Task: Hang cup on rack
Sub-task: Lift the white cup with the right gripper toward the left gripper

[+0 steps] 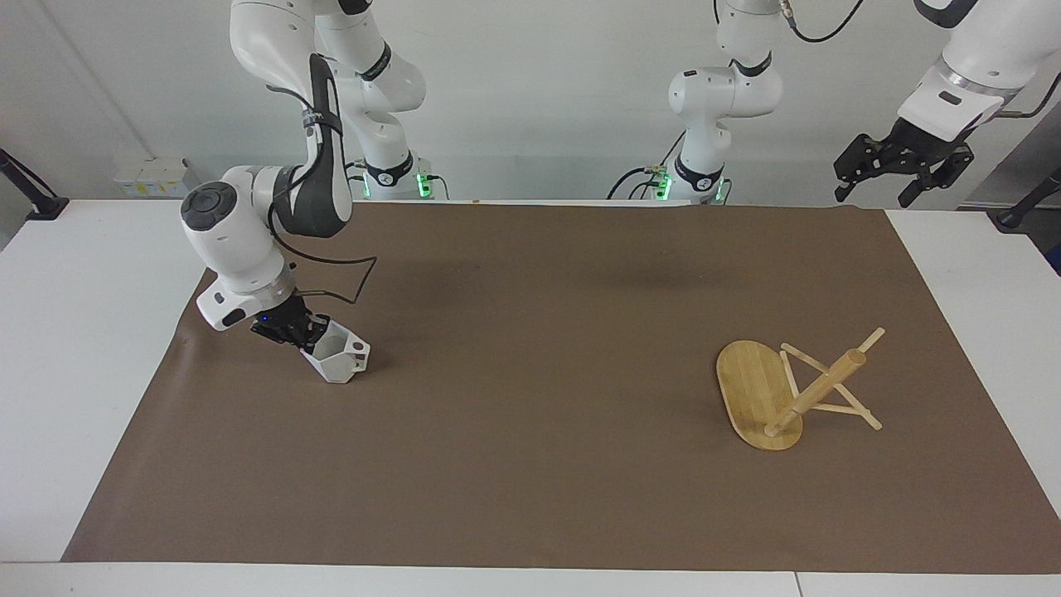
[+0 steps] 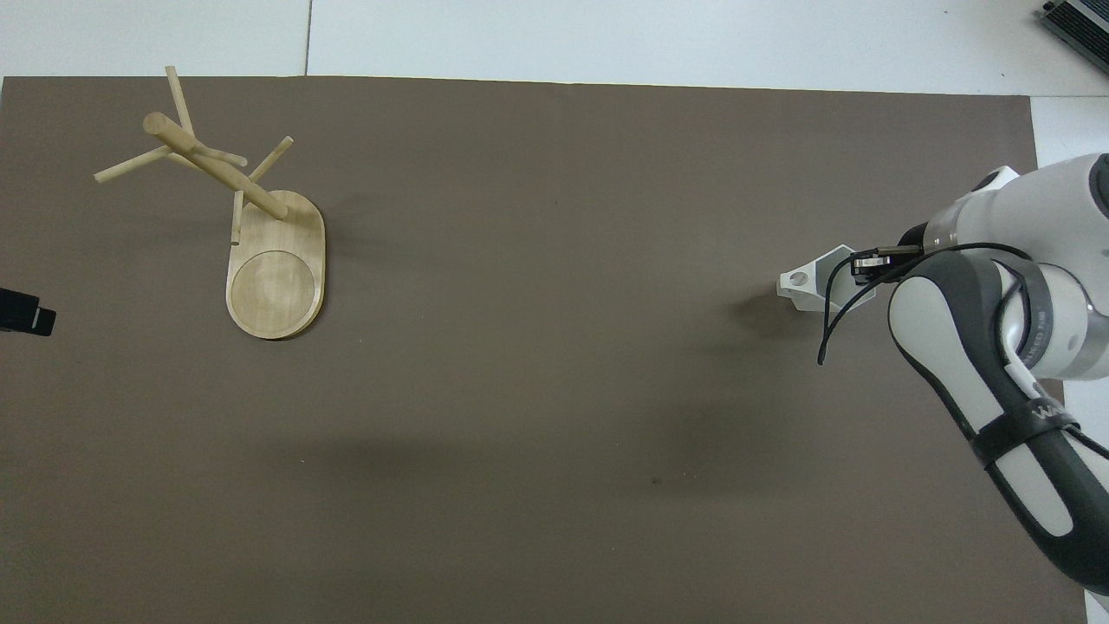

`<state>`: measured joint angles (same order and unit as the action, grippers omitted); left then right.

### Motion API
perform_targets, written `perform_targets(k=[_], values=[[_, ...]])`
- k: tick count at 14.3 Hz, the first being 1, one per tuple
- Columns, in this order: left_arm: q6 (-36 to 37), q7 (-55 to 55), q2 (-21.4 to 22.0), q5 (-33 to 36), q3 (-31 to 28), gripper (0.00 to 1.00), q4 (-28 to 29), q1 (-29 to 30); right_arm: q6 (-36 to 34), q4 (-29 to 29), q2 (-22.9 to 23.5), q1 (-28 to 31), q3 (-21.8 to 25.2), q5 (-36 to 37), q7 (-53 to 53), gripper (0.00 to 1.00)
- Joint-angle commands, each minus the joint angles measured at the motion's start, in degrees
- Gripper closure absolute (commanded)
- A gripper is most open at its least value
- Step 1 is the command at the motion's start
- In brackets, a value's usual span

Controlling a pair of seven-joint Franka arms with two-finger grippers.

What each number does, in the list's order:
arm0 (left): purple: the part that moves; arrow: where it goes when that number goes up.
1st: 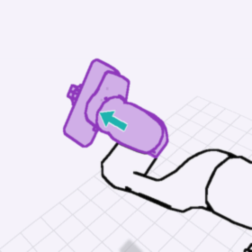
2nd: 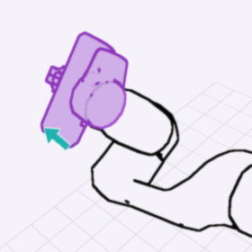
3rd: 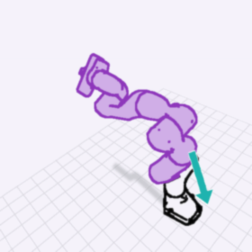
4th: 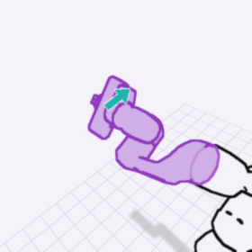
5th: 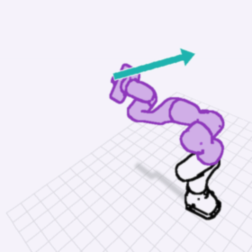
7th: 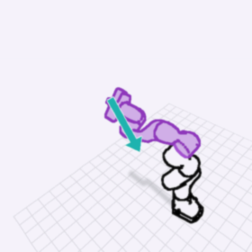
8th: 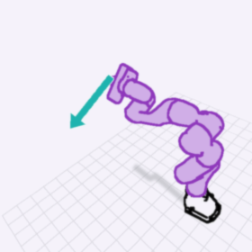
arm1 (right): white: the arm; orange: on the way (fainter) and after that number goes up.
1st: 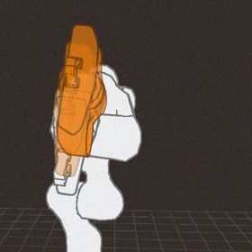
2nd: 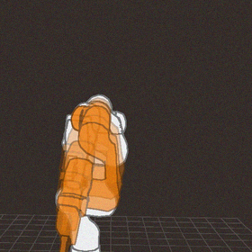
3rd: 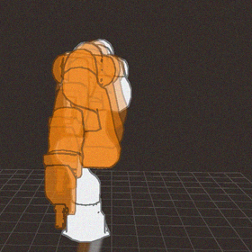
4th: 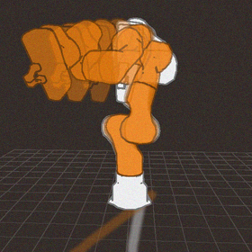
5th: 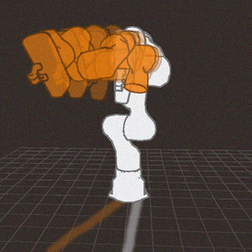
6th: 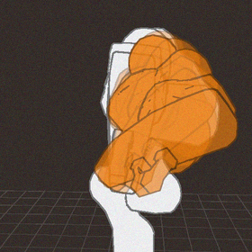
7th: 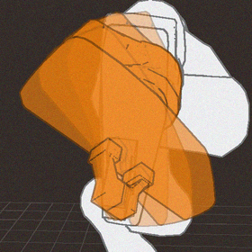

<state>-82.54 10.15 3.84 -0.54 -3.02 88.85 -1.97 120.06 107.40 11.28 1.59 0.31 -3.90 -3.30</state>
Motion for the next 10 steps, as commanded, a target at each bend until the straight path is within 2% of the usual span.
perform_targets(k=[1,4,10], values=[[-0.69,-0.48,1.44,-0.25,-0.05,0.00,1.76,0.04,-12.34,-9.46,-0.65,0.17,-3.02,-1.46,0.66,1.00],[-0.69,-0.48,1.44,-0.25,-0.06,0.00,1.76,0.13,-20.90,-15.37,-1.70,0.17,-5.75,-2.50,1.01,1.00],[-0.61,-0.57,1.44,-0.25,-0.06,0.00,1.76,0.04,-29.62,-22.58,-4.25,0.17,-8.57,-15.24,11.12,1.00]])
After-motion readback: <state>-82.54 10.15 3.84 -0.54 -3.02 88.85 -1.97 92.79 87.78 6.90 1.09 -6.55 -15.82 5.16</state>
